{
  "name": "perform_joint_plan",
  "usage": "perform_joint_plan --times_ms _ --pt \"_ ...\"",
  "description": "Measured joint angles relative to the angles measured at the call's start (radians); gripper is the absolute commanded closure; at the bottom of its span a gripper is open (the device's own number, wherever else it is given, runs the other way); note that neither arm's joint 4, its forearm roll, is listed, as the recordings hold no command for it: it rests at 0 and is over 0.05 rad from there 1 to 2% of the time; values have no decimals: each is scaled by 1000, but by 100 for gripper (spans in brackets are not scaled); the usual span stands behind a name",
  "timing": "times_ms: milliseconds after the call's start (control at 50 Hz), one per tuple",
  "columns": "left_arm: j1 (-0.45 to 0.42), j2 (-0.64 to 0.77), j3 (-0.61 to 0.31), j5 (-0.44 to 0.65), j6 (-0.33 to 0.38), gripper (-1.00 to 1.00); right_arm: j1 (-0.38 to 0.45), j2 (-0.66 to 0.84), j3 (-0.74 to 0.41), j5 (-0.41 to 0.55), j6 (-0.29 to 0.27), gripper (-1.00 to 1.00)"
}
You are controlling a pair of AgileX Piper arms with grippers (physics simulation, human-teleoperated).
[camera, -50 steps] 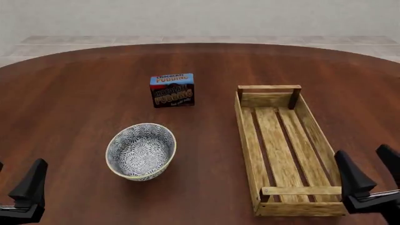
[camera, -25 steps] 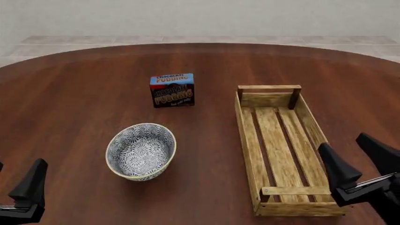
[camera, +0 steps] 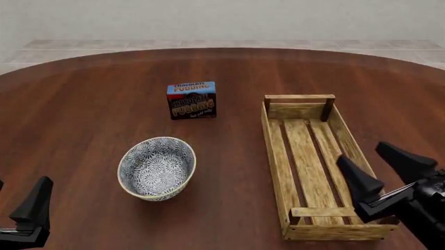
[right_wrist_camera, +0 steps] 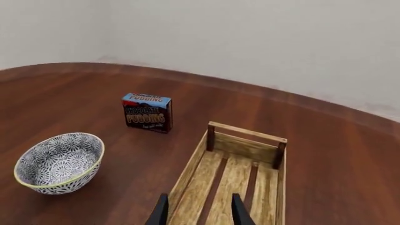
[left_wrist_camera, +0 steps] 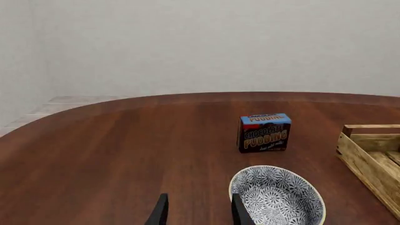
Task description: Pick up the bowl on the left and put it in the tray.
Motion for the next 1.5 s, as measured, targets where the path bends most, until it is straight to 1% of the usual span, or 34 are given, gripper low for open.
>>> perform_joint_plan --times_ms 260,600,960,1120,1320,1500 --pt "0 0 0 0 0 -100 53 45 -40 29 2 -100" --pt "0 0 0 0 0 -100 132 88 -113 110 -3 -100" --pt "0 0 0 0 0 -100 209 159 -170 131 -31 -100" --pt "0 0 0 0 0 -100 260 187 -225 183 -4 -100" --pt "0 0 0 0 0 -100 313 214 -298 260 -3 -100" --pt "0 0 0 0 0 -100 355 251 -340 302 -11 -100"
